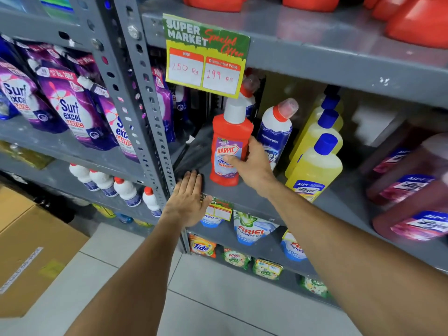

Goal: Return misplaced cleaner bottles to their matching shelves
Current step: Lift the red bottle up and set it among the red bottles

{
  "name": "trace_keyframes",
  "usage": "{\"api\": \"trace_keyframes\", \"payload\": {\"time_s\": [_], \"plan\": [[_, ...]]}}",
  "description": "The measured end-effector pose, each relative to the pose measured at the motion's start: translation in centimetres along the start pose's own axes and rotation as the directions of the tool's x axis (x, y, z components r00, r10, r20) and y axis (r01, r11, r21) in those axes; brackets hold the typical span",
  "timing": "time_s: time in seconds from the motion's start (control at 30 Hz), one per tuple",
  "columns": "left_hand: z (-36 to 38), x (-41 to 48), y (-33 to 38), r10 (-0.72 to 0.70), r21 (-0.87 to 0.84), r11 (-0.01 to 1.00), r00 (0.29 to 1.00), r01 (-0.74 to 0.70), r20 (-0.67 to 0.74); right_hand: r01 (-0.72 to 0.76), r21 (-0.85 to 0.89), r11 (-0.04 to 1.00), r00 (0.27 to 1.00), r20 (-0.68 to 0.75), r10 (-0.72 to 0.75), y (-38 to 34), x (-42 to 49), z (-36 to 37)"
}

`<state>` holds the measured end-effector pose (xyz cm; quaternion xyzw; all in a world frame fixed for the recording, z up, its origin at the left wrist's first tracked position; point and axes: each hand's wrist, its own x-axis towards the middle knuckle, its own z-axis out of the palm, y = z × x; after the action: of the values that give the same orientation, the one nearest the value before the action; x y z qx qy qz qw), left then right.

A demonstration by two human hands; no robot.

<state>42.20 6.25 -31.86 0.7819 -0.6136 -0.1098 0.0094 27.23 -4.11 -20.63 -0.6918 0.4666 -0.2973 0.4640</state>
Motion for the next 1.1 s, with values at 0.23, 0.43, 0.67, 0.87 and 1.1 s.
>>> {"api": "trace_keyframes", "payload": {"time_s": [0.23, 0.43, 0.67, 0.87, 1.1], "plan": [[-1.4, -0.1, 0.2, -0.011, -0.012, 1.000, 0.995, 0.013, 0.099, 0.019, -0.011, 1.000, 0.994, -0.109, -0.020, 2.4, -4.2, -3.6], [-1.5, -3.5, 2.5, 0.061, -0.033, 0.997, 0.997, -0.063, -0.057, 0.076, 0.026, 0.997, 0.993, -0.088, -0.074, 2.8, -8.2, -6.7], [-7.6, -8.4, 5.4, -0.005, -0.012, 1.000, 0.935, 0.001, -0.355, 0.225, 0.022, 0.974, 0.971, -0.093, -0.222, -2.2, -12.6, -9.8], [-16.1, -11.6, 6.2, -0.054, -0.040, 0.999, 0.740, 0.036, -0.671, 0.427, 0.062, 0.902, 0.898, -0.151, -0.414, -11.3, -15.1, -13.1], [-28.1, -9.7, 8.3, 0.056, 0.061, 0.998, 0.658, -0.016, -0.751, 0.580, 0.025, 0.814, 0.782, -0.298, -0.548, -22.8, -12.4, -18.3]]}}
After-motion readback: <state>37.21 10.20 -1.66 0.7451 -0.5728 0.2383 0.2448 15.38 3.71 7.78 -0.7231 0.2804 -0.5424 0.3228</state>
